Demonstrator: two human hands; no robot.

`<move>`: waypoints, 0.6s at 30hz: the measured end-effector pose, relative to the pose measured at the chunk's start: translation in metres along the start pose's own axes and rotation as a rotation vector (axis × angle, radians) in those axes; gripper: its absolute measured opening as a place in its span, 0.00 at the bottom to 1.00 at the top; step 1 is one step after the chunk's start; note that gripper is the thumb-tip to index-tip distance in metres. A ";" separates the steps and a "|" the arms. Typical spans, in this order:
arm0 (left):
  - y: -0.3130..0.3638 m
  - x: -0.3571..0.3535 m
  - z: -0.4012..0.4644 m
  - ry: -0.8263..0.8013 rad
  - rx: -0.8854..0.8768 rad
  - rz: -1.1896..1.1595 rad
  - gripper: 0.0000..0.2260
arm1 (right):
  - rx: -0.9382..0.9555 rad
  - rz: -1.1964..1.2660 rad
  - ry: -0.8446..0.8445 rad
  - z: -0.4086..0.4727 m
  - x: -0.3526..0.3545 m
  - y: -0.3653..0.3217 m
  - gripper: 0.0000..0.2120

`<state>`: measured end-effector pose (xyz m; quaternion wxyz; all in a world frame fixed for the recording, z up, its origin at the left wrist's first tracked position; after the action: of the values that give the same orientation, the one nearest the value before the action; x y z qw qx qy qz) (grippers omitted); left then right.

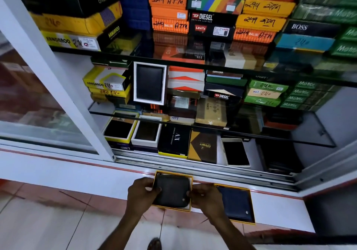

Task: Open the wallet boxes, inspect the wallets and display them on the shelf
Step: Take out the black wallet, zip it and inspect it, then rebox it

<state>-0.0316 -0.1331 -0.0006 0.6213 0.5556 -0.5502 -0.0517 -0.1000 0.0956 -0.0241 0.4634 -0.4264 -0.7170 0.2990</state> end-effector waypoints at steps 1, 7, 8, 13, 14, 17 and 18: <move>0.010 0.011 -0.003 0.029 0.006 -0.035 0.07 | 0.013 0.067 0.022 -0.005 0.008 -0.010 0.02; 0.100 0.078 -0.011 0.145 -0.142 -0.265 0.09 | 0.161 0.338 0.112 -0.022 0.061 -0.102 0.11; 0.118 0.086 -0.010 0.156 -0.182 -0.315 0.10 | 0.204 0.369 0.127 -0.022 0.070 -0.121 0.12; 0.191 0.104 0.010 0.221 -0.350 -0.418 0.11 | 0.371 0.444 0.211 -0.004 0.108 -0.193 0.12; 0.202 0.103 0.017 0.222 -0.372 -0.419 0.12 | 0.394 0.433 0.232 0.002 0.114 -0.203 0.14; 0.233 0.094 0.037 0.256 -0.440 -0.387 0.17 | 0.443 0.406 0.279 0.027 0.128 -0.223 0.16; 0.242 0.088 0.043 0.269 -0.454 -0.367 0.17 | 0.444 0.413 0.289 0.037 0.129 -0.227 0.15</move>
<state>-0.1618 -0.1285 0.2261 0.7768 0.4948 -0.3279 -0.2103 -0.2370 0.1055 0.2014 0.5715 -0.4894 -0.4596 0.4719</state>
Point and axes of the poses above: each hand's wrist, its own z-axis towards the middle knuckle, its own x-axis out of the back of the hand, y = z × x, the point moved 6 cm from there along z, towards the middle knuckle, and after that the axes turned 9 degrees about y, right-handed, at the moved point
